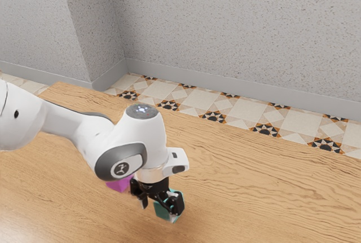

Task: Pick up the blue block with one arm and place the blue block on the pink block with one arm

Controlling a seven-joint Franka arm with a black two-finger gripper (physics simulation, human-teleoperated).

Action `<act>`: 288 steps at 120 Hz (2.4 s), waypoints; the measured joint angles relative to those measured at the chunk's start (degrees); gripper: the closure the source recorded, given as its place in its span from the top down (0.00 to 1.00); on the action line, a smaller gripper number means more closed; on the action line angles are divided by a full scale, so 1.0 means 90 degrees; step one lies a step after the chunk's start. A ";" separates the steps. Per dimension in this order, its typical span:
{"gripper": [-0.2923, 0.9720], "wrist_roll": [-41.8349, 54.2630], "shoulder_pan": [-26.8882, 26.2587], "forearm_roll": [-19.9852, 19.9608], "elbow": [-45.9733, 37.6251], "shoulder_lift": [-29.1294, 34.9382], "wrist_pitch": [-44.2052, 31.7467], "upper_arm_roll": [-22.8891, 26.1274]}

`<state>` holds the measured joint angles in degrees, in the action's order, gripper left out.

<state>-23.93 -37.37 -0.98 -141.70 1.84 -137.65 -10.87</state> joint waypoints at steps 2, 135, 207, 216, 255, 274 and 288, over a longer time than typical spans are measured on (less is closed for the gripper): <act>0.77 -0.0009 0.0003 0.0003 0.0052 -0.0081 -0.0015 -0.0001; 0.71 0.0145 0.1077 0.0008 0.1463 -0.1777 -0.0081 0.0562; 0.59 0.0163 0.1631 0.0114 0.1543 -0.1785 0.0101 0.1081; 0.57 0.0167 0.1637 0.0118 0.1542 -0.1722 0.0149 0.1081; 0.56 0.0274 0.1643 0.0154 0.1469 -0.1046 0.0548 0.0794; 0.56 0.0476 0.1653 0.0155 0.1429 -0.0832 0.0748 0.0553; 0.56 0.0681 0.1641 0.0153 0.1400 -0.0632 0.0878 0.0372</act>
<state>-17.81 -22.59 0.40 -129.10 -3.85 -129.75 -7.53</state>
